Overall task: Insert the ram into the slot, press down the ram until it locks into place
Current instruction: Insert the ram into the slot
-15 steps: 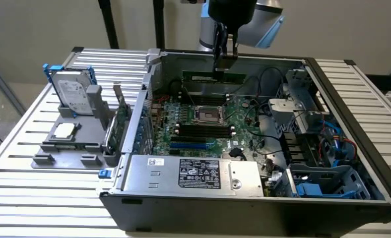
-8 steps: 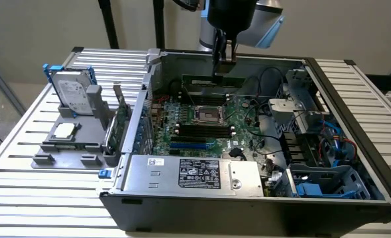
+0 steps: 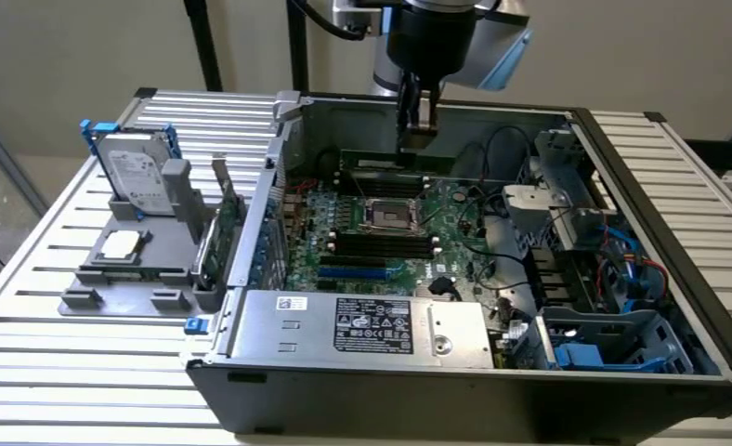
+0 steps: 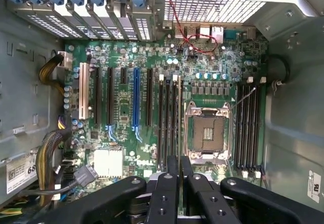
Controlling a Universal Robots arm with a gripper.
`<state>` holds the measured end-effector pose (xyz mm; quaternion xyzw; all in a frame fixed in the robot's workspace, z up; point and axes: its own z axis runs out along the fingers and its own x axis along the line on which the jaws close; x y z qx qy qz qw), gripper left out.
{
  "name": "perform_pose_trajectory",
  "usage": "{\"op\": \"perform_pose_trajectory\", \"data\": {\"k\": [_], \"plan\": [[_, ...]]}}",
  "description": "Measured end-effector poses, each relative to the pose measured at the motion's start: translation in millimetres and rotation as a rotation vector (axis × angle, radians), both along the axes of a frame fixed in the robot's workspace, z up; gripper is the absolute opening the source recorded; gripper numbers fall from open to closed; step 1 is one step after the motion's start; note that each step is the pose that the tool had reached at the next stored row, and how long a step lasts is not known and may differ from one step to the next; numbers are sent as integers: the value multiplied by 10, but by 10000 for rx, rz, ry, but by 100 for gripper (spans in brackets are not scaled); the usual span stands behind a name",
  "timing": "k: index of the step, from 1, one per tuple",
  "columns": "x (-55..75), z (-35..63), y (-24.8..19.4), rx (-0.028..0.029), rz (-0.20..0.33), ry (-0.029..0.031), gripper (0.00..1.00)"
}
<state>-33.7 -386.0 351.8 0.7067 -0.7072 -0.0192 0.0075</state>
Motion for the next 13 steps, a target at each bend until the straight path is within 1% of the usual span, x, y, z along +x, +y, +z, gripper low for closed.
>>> {"op": "perform_pose_trajectory", "data": {"k": [4,8,11,13], "plan": [[0,-72,-3,0,-71,-1,13],[0,-145,-17,1,-91,-3,13],[0,-200,-36,1,-98,-5,13],[0,-235,-57,0,-101,-7,13]]}}
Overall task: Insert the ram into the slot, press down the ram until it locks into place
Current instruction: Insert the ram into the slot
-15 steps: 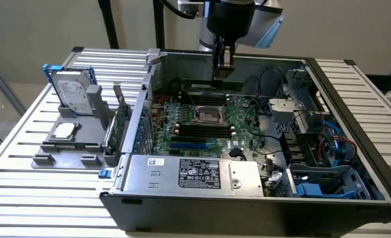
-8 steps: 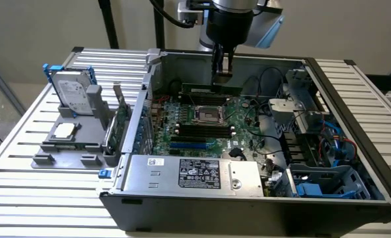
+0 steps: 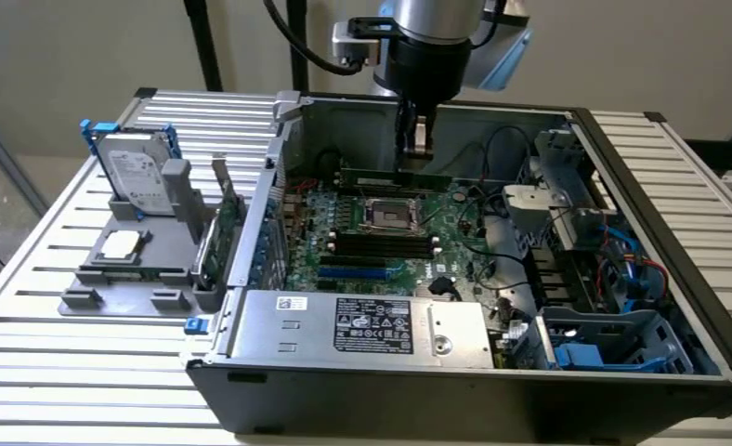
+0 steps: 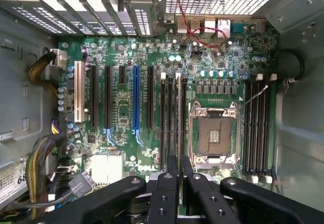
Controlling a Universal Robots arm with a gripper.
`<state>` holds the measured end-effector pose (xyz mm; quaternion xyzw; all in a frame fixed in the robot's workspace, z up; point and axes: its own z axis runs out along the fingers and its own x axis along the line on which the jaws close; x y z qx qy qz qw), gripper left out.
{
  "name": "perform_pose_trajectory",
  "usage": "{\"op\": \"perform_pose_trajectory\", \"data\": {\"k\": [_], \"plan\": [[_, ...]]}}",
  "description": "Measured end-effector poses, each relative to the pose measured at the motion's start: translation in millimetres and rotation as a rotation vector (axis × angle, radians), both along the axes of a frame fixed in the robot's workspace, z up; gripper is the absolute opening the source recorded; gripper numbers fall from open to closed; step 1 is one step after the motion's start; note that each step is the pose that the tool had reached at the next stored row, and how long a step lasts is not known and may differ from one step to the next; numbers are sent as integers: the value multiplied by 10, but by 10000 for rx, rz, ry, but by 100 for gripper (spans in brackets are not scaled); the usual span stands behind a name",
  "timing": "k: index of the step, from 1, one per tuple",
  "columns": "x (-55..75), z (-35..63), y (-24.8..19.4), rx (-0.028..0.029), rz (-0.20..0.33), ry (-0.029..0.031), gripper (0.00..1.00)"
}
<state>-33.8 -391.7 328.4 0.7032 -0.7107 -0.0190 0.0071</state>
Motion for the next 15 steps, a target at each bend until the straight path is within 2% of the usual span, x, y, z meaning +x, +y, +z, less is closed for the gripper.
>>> {"op": "perform_pose_trajectory", "data": {"k": [10,15], "plan": [[0,-185,-149,4,0,-17,13],[-2,-273,-159,0,-11,-21,13]]}}
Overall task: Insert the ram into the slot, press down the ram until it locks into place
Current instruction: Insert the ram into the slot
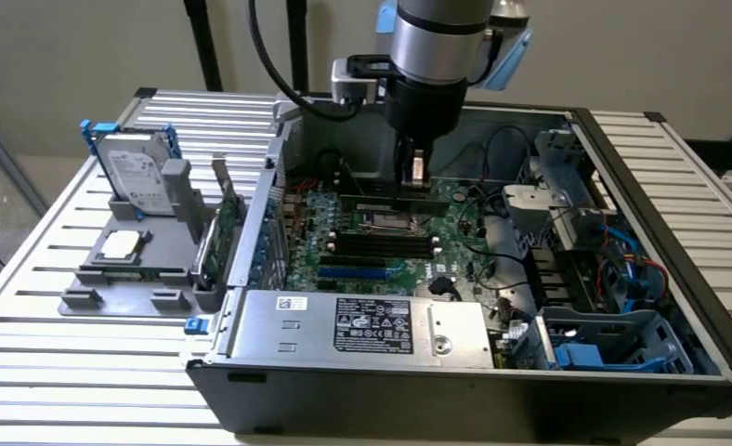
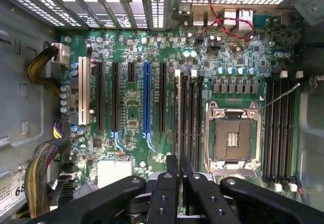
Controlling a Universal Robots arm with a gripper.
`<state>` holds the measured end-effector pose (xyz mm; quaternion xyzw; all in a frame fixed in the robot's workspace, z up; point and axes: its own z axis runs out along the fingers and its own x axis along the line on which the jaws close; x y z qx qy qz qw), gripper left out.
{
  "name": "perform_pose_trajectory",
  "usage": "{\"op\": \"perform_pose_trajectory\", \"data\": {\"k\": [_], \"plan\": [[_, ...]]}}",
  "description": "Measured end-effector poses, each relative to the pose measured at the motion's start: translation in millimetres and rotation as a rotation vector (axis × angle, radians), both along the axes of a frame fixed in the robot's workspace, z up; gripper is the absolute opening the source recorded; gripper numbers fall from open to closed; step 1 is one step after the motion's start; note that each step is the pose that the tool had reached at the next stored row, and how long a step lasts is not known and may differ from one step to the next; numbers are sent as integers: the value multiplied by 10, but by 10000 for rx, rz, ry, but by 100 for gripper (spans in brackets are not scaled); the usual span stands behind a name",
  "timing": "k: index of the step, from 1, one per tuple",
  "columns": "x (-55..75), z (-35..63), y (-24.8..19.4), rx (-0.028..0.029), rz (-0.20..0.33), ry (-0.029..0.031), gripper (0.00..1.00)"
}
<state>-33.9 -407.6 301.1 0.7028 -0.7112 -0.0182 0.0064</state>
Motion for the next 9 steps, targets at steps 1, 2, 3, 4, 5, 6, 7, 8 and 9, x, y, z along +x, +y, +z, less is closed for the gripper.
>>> {"op": "perform_pose_trajectory", "data": {"k": [1,2,3,4,5,6,7,8,9], "plan": [[-1,-19,0,1,-1,-1,13],[-2,-37,0,1,-1,-1,13],[-6,-55,0,1,-2,-1,13],[-9,-73,0,1,-1,-1,13],[-13,-92,0,0,0,-1,13],[-19,-110,0,1,-1,-2,13],[-24,-129,0,-1,-1,-1,13],[-29,-146,0,1,-1,-2,13],[-34,-164,0,-1,-1,-2,13]]}}
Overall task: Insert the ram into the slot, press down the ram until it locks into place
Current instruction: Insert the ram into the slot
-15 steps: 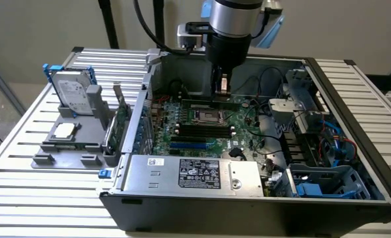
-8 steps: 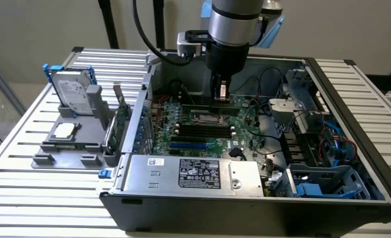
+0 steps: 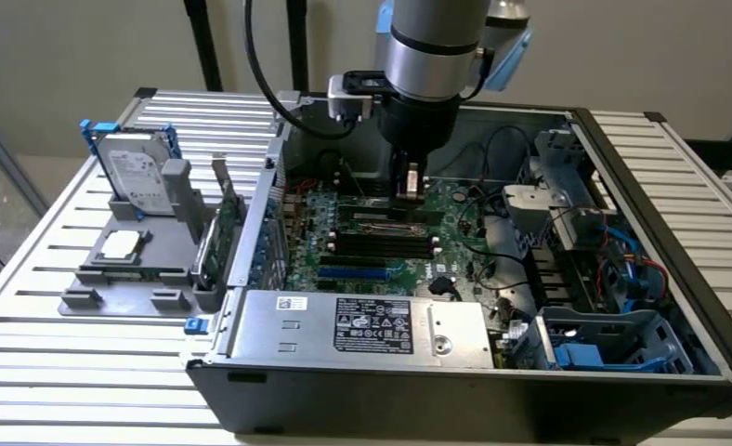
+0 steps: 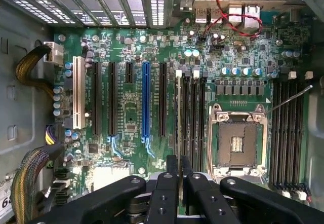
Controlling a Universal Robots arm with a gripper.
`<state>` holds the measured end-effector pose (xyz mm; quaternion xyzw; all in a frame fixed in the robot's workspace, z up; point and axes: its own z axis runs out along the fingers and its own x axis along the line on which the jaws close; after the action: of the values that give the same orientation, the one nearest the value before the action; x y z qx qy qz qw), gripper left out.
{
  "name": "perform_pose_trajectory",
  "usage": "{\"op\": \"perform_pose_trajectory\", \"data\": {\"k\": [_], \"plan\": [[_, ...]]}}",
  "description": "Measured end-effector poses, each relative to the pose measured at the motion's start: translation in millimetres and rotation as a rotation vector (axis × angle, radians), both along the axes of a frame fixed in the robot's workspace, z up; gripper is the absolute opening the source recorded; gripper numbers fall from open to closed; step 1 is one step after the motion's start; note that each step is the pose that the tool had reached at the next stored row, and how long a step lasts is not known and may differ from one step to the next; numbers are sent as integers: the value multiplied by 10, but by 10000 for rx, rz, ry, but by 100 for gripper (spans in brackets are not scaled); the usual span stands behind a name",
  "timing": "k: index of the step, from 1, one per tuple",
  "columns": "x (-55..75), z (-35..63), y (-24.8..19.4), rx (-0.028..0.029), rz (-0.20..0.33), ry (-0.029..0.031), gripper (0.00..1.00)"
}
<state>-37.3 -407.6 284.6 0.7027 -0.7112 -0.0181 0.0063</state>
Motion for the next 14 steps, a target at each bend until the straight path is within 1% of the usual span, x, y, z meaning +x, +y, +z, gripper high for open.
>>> {"op": "perform_pose_trajectory", "data": {"k": [5,9,14], "plan": [[-20,-91,4,1,0,-17,13],[-25,-163,14,-5,0,-78,13],[-43,-254,42,-33,0,-160,13]]}}
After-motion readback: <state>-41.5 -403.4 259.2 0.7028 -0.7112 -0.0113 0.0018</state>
